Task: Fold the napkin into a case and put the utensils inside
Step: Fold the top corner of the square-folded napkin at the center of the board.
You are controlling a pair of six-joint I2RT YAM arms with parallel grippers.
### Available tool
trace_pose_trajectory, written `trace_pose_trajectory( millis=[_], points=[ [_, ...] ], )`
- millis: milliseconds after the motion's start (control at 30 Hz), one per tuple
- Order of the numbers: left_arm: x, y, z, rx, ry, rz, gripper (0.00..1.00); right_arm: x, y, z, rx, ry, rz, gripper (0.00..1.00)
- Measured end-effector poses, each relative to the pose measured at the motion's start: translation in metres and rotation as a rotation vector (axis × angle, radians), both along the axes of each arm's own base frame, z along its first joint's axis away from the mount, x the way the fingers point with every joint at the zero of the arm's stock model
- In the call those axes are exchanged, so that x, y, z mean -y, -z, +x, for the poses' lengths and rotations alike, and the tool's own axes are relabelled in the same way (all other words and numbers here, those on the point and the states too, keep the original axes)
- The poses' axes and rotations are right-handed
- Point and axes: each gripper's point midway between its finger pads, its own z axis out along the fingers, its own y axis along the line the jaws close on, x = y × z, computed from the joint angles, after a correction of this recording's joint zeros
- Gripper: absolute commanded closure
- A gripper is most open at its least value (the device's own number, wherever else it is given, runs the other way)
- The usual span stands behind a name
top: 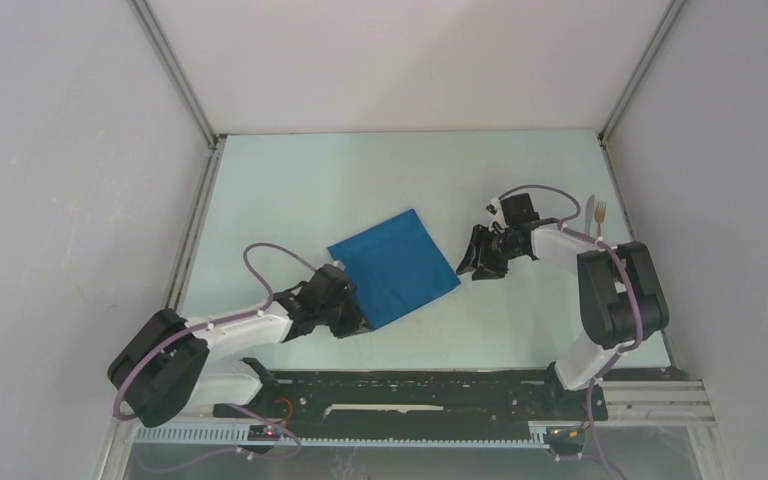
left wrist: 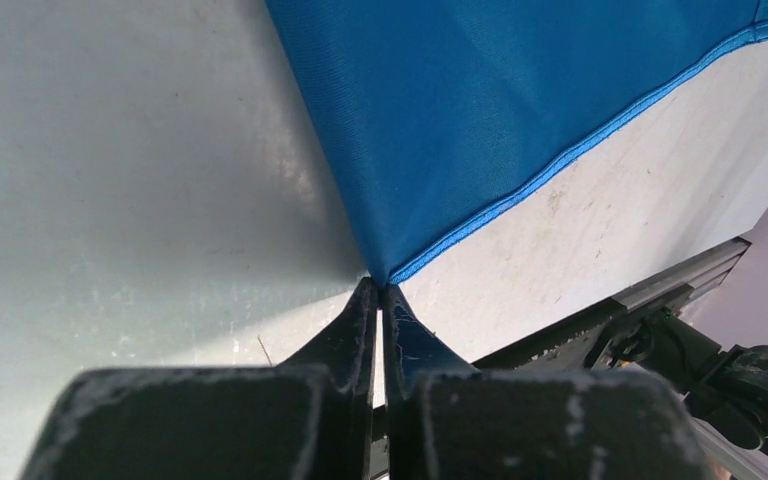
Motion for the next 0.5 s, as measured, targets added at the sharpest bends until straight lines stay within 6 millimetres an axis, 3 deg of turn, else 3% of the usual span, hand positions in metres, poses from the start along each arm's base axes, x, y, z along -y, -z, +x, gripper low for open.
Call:
trace_pose_trajectory(
  millis=[200,500],
  points=[
    [0.0,0.0,0.0,0.0,-0.001,-0.001,0.79,-0.007,0.004,-0.003,-0.013,-0.02,-0.002,0.44],
    [-0.001,0.0,0.001,-0.001,-0.003,-0.002,0.83,-0.021,0.002,-0.011,-0.023,-0.046,0.007,0.46]
  ],
)
